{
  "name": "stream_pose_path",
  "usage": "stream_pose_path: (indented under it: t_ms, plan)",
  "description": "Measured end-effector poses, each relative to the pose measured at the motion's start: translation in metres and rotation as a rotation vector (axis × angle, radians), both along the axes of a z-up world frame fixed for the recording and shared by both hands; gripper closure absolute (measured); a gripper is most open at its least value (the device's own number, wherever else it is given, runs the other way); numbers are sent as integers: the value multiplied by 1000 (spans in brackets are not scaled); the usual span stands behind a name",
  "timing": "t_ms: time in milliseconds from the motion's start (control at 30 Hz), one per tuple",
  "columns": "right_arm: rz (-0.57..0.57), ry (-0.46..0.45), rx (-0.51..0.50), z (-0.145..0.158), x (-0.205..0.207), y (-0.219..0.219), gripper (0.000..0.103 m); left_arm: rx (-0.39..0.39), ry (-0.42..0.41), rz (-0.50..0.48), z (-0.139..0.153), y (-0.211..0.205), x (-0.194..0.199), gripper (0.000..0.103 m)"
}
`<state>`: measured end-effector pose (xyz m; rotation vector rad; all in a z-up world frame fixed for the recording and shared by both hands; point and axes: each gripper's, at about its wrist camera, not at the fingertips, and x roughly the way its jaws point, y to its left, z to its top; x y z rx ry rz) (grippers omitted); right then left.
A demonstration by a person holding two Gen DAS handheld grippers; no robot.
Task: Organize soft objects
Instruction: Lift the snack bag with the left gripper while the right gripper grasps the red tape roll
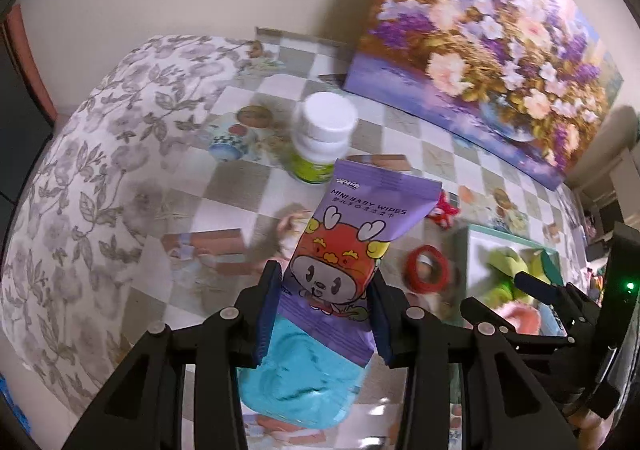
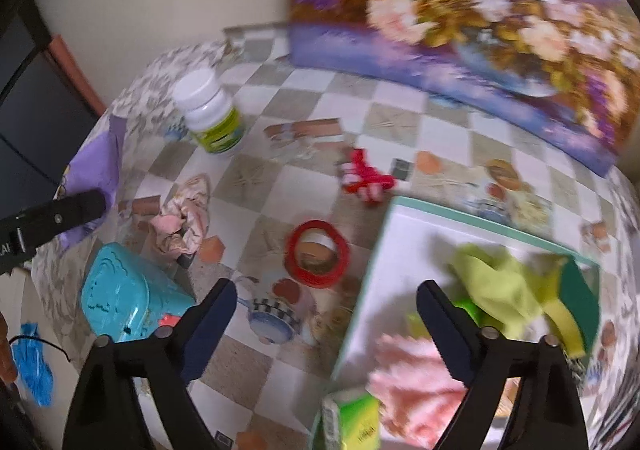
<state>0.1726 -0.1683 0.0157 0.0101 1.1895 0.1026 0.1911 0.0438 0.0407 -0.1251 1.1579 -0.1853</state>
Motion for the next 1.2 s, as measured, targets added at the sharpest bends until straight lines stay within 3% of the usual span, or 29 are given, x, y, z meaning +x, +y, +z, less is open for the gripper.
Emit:
stream_pose_path:
  t_ms: [500,867,1200]
  plan:
    - [86,136,-92,-50,53,22,22,8,49,37,-36,27,23,60]
    - [100,166,-123,-69,73,21,24,10,56,32,-47,28,28,60]
    - [122,199,-106,-81,72,27,46,12,72,27,-52,28,28,60]
